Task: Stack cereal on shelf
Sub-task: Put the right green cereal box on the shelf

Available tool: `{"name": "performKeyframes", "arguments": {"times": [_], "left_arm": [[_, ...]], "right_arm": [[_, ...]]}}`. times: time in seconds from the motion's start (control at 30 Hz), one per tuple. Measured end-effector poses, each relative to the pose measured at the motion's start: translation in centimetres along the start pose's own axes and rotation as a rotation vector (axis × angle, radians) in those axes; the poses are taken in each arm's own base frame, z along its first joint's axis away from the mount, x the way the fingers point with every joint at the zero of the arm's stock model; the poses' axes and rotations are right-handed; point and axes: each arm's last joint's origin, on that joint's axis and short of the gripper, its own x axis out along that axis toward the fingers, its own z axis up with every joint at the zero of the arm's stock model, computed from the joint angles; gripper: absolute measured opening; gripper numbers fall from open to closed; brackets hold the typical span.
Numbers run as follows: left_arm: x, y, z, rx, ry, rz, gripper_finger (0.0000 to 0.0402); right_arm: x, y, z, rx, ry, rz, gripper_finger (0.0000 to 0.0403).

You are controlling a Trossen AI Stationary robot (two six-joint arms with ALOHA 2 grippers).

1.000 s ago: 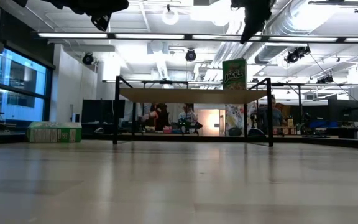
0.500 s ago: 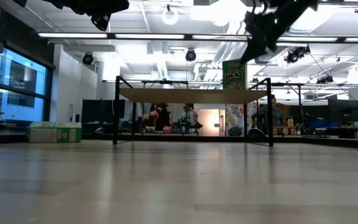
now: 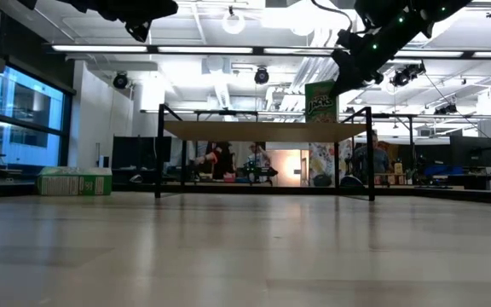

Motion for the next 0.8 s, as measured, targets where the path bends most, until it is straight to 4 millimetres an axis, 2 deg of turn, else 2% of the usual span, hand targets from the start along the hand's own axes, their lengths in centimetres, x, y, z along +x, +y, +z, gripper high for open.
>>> {"name": "performKeyframes", "arguments": {"times": [0.6, 0.8], "left_arm": [[0.0, 0.0, 0.0, 0.000, 0.000, 0.001, 0.0000], [0.0, 0.1, 0.0, 0.000, 0.003, 0.048, 0.0000]], "right_arm": [[0.1, -1.2, -0.1, 0.017, 0.013, -0.092, 0.0000], [0.1, -1.3, -0.1, 0.022, 0.014, -0.109, 0.0000]]}}
